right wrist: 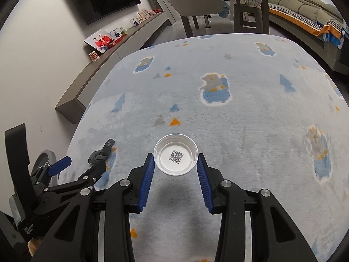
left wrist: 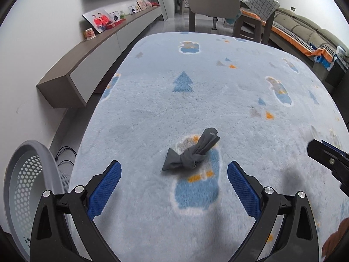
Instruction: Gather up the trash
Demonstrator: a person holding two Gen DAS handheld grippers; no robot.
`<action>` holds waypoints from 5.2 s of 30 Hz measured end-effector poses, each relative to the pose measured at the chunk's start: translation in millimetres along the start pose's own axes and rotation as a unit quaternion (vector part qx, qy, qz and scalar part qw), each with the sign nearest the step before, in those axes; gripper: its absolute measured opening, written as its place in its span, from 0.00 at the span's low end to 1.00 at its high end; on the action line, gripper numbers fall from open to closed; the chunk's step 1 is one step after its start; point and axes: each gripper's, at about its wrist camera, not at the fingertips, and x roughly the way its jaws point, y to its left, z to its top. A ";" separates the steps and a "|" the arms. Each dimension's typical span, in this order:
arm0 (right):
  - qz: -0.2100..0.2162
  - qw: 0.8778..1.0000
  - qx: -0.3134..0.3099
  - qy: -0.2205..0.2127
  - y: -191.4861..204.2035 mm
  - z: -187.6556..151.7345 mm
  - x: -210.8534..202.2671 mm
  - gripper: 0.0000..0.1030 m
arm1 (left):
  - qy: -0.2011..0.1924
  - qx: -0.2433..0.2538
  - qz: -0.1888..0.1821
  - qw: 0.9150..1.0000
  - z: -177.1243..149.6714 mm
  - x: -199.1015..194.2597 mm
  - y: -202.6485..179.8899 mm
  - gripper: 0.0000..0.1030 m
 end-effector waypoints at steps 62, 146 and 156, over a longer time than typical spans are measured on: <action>0.085 0.993 -0.065 -0.045 135.0 9.0 -43.6 0.38 | -0.088 -0.064 0.040 0.993 -37.9 -131.4 118.6 0.24; 0.146 0.965 -0.216 0.043 325.4 -77.5 23.0 0.56 | -0.068 -0.178 0.183 0.964 -112.9 -146.7 278.4 0.91; 0.135 0.966 -0.217 0.041 324.9 -77.6 23.0 0.56 | -0.064 -0.183 0.191 0.962 -113.3 -146.0 280.6 0.93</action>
